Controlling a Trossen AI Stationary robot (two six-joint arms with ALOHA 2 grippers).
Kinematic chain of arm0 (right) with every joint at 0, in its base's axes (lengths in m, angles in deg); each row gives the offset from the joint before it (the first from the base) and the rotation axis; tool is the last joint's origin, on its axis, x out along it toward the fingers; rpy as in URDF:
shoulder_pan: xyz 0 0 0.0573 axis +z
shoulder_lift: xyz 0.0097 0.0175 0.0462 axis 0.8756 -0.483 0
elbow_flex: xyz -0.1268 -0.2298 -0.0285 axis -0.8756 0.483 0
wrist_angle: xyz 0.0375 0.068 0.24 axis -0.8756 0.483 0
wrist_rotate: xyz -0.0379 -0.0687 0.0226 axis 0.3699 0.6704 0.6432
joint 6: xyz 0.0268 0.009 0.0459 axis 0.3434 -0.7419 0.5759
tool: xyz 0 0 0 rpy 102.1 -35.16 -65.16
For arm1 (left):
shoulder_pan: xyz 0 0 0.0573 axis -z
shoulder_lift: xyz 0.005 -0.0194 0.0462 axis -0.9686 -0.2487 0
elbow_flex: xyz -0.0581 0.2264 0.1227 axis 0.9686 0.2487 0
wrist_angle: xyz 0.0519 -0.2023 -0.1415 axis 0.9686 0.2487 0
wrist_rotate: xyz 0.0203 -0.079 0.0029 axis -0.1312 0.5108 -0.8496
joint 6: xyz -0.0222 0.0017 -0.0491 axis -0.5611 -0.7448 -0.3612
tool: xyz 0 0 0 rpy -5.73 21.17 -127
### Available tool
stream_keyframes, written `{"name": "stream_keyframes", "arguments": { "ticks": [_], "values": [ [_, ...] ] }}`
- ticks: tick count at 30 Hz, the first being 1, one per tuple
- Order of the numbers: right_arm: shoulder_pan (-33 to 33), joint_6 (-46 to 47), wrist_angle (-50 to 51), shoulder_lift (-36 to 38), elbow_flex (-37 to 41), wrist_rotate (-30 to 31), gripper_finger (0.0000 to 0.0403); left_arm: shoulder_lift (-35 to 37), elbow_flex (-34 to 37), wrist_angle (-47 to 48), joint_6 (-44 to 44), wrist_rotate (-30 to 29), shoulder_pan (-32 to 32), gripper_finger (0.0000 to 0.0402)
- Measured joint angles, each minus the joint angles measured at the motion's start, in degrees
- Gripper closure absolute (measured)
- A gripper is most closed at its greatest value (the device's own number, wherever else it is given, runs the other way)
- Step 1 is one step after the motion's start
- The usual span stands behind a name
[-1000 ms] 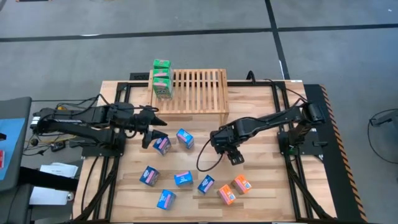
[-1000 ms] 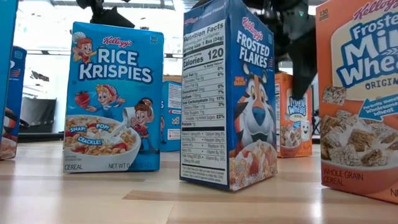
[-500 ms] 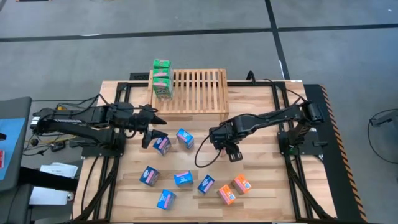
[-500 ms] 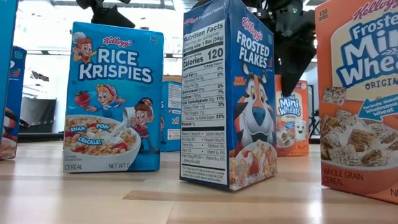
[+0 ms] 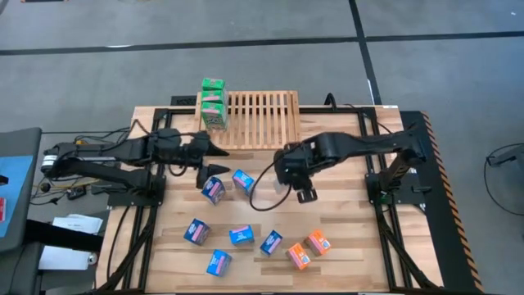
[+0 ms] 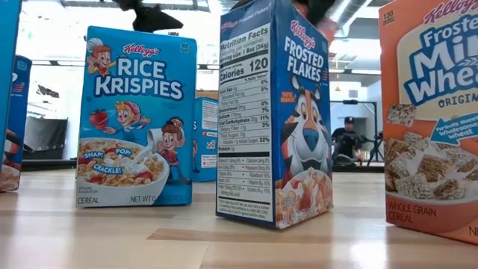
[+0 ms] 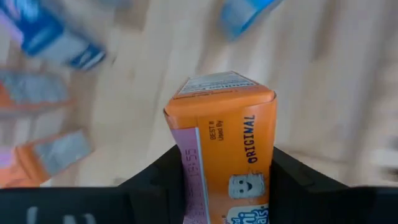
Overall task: Stack cereal on shelf
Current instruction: Put the top orange cereal box on the shelf
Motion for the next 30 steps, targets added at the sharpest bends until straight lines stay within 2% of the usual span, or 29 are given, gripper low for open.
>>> {"name": "stream_keyframes", "arguments": {
  "ticks": [5, 11, 17, 21, 30],
  "values": [
    [-1.2, 1.3, 0.1, 0.0, -8.9, 5.0, 0.0227, -6.0, 0.0, -8.9, 2.4, 8.2, -1.8, 0.0127],
    [-3.1, 4.0, 0.6, 0.0, -12.0, 5.1, 0.0227, -9.1, 0.0, -21.6, 10.1, 7.3, -2.4, 0.0127],
    [-3.2, 3.9, -2.6, 0.0, -12.0, 5.1, 0.0227, -15.2, -4.8, -17.6, 12.8, 9.7, -3.6, 0.0127],
    [-2.8, 4.7, -4.8, 0.0, -12.0, 5.1, 0.0227, -19.6, -9.3, -13.0, 15.3, 8.6, -3.7, 0.0127],
    [-2.5, 5.5, -6.4, 0.0, -12.1, 5.1, 0.0227, -21.9, -11.8, -14.4, 18.2, 6.4, -3.9, 0.0127]
  ]
}}
